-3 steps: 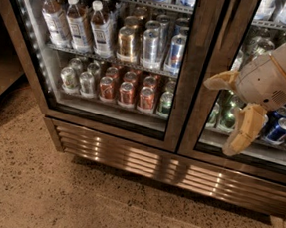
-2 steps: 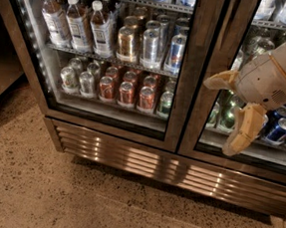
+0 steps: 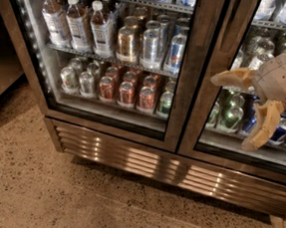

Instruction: Open left fridge door

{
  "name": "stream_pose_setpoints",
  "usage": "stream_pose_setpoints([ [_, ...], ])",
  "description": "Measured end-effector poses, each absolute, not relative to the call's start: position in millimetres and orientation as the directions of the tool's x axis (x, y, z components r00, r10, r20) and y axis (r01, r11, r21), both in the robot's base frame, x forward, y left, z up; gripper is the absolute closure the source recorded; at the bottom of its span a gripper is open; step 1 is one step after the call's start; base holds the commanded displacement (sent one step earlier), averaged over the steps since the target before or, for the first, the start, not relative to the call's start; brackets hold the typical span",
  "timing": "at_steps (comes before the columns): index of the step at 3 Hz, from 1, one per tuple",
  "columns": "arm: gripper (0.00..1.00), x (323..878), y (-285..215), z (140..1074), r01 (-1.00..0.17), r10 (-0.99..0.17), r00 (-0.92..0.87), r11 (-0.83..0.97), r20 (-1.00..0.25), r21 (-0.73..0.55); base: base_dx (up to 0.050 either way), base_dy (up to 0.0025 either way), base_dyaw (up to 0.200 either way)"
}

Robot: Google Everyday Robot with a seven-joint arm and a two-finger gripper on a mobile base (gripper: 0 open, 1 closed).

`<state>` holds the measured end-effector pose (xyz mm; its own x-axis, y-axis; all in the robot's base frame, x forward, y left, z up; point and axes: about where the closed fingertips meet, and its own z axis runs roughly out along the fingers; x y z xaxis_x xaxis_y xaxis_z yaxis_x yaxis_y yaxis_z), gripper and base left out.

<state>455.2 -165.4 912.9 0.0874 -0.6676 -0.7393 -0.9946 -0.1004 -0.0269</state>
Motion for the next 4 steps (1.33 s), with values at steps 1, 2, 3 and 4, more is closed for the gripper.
stream_pose_setpoints([
  [1, 0.00, 461.7, -174.2, 924.1, -0.986, -0.477, 0.124, -0.158, -0.870, -0.053, 0.000, 0.00000, 0.000],
  [2, 0.00, 482.5, -163.5, 929.1, -0.991, -0.442, 0.124, -0.107, -0.888, -0.085, 0.000, 0.00000, 0.000],
  [3, 0.00, 482.6, -163.5, 929.1, -0.991, -0.442, 0.124, -0.107, -0.888, -0.085, 0.000, 0.00000, 0.000],
  [4, 0.00, 491.9, -165.7, 933.2, -0.995, -0.394, 0.104, -0.040, -0.913, -0.096, 0.000, 0.00000, 0.000],
])
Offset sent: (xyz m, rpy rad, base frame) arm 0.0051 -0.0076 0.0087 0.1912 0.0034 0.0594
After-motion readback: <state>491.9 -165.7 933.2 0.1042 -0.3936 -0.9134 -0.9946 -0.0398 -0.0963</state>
